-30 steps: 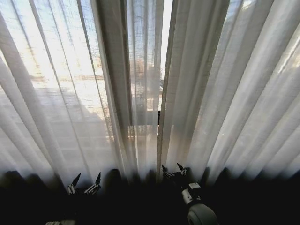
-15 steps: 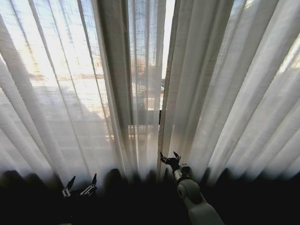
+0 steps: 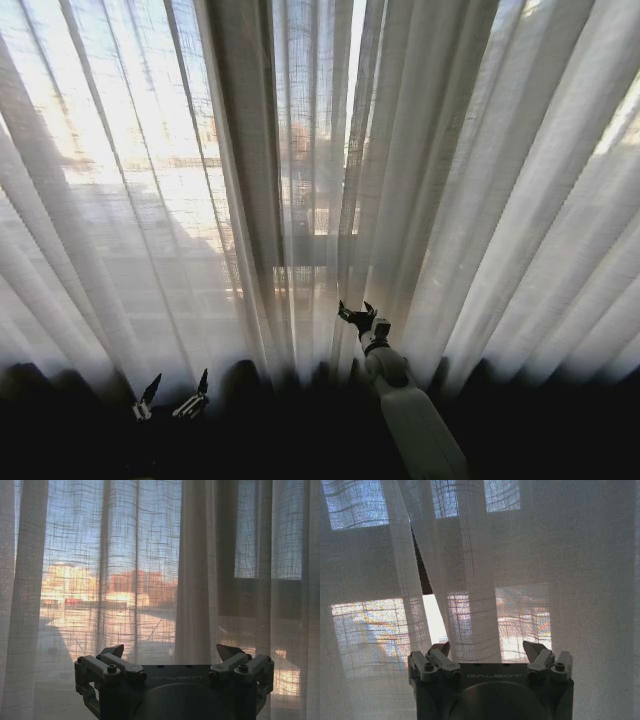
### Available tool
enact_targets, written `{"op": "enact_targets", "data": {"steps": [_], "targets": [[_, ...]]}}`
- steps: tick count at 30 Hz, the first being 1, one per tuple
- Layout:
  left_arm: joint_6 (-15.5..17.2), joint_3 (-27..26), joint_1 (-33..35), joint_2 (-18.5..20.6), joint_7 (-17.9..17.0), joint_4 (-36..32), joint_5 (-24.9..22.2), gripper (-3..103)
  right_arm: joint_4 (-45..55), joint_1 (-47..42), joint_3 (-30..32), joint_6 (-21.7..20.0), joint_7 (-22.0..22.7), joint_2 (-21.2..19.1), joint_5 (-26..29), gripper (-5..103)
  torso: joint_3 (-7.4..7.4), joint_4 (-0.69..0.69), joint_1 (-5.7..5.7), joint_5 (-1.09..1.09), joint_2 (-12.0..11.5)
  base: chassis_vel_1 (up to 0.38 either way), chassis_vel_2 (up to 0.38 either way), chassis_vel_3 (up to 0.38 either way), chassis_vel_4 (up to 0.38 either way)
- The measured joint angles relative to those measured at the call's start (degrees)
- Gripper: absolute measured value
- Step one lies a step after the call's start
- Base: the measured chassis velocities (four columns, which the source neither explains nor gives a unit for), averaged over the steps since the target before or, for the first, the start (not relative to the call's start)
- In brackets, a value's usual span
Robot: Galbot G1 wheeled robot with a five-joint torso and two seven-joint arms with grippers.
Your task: Open the curtains by pulling them apart, changing their state from closed to fully open.
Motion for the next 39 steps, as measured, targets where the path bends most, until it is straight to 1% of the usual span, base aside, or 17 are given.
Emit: {"op": "enact_targets", "data": {"steps": [1,2,3,4,5,6,8,11,12,13,14,15,17,20,22,24,39], "targets": [[-0.1,0.0,0.0,0.0,0.0,0.0,0.0,100,-0.1,0.2,-0.1,0.1,0.2,0.0,-0.1,80,0.00,0.00,0.00,-0.01,0.0,0.000,0.000,0.000,0.000],[-0.1,0.0,0.0,0.0,0.0,0.0,0.0,100,-0.1,0.2,-0.1,0.1,0.2,0.0,-0.1,80,0.00,0.00,0.00,-0.01,0.0,0.000,0.000,0.000,0.000],[-0.1,0.0,0.0,0.0,0.0,0.0,0.0,100,-0.2,0.6,-0.2,0.2,0.6,-0.1,-0.2,76,0.00,0.00,0.00,0.00,0.0,0.000,0.000,0.000,0.000],[-0.1,0.0,-0.1,-0.1,0.0,0.0,0.1,100,-0.3,0.7,-0.3,0.2,0.7,-0.2,-0.2,76,0.00,0.00,0.00,0.00,0.0,0.000,0.000,0.000,0.000],[-0.1,0.0,-0.2,-0.1,0.0,0.1,0.1,100,-0.3,1.1,-0.4,0.2,0.8,-0.4,-0.2,65,0.00,-0.01,0.00,0.00,0.0,0.000,0.000,0.000,0.000],[-0.1,0.0,-0.3,-0.2,0.0,0.1,0.1,100,-0.3,1.2,-0.5,0.2,0.9,-0.5,-0.2,59,0.00,-0.01,0.00,0.00,0.0,0.000,0.000,0.000,0.000],[-0.1,0.0,-0.3,-0.2,0.0,0.2,0.1,100,-0.3,1.3,-0.6,0.2,0.9,-0.7,-0.1,59,0.00,-0.01,0.00,0.00,0.0,0.000,0.000,0.000,0.000],[-0.2,0.1,-0.4,-0.3,0.0,0.2,0.1,100,-0.3,1.5,-1.1,0.2,0.9,-0.8,0.0,43,0.00,-0.01,0.00,0.00,0.0,0.000,0.000,0.000,0.000],[-0.2,0.1,-0.4,-0.3,0.0,0.2,0.1,100,-0.3,1.5,-1.1,0.2,0.9,-0.8,0.0,43,0.00,-0.01,0.00,0.00,0.0,0.000,0.000,0.000,0.000],[-0.2,0.1,-0.4,-0.3,0.0,0.2,0.1,100,-0.2,1.5,-1.2,0.3,0.9,-0.8,0.1,37,0.00,0.00,0.00,0.00,0.0,0.000,0.000,0.000,0.000],[-0.2,0.1,-0.5,-0.3,0.0,0.2,0.1,100,-0.2,1.5,-1.3,0.3,0.9,-0.8,0.1,37,0.00,0.00,0.00,0.00,0.0,0.000,0.000,0.000,0.000],[-0.2,0.1,-0.6,-0.3,0.0,0.2,0.1,100,-0.2,1.5,-1.4,0.4,0.9,-0.8,0.2,27,0.00,0.00,0.00,0.00,0.0,0.000,0.000,0.000,0.000],[-0.2,0.1,-0.7,-0.3,0.0,0.2,0.1,100,-0.2,1.5,-1.5,0.4,0.9,-0.8,0.2,27,-0.01,-0.01,0.00,0.00,0.0,0.000,0.000,0.000,0.000],[0.3,0.3,-1.0,-0.2,0.0,0.2,0.0,100,-0.2,1.5,-1.7,0.5,0.9,-1.1,0.3,10,0.00,-0.01,0.00,0.00,0.0,0.000,0.000,0.000,0.000],[0.3,0.3,-1.1,-0.2,0.0,0.2,0.0,100,-0.2,1.6,-1.7,0.5,0.9,-1.1,0.3,10,0.00,-0.01,0.00,0.00,0.0,0.000,0.000,0.000,0.000],[0.7,0.5,-1.1,-0.2,0.0,0.2,0.0,100,-0.3,1.6,-1.6,0.5,0.9,-1.2,0.4,2,0.00,0.00,0.00,0.01,0.0,0.000,0.000,0.000,0.000],[0.5,0.9,-0.7,-0.5,0.0,0.3,0.6,100,1.0,0.9,-1.5,-0.1,-0.1,-1.9,2.3,0,-0.01,0.01,0.00,0.00,0.0,-0.003,-0.004,0.003,0.002]]}}
